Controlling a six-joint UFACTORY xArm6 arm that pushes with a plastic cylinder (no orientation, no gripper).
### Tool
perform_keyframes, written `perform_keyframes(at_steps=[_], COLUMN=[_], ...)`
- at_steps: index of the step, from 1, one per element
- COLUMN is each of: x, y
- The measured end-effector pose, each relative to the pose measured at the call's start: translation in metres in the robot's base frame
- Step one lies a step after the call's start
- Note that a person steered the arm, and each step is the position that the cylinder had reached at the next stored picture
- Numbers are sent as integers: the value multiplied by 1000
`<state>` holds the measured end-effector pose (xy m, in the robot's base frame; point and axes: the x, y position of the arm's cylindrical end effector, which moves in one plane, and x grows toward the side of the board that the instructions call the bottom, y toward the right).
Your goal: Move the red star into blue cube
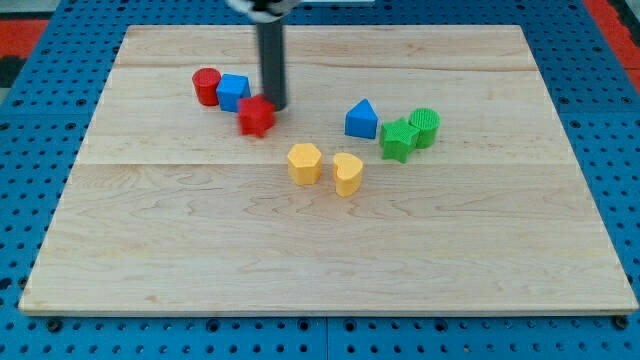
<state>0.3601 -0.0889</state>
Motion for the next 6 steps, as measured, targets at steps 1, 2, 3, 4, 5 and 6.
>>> perform_keyframes(at_steps=[1, 2, 3, 4, 5, 6], x=[28, 51, 84, 65, 26, -6], y=[-1, -14, -48, -72, -42, -34])
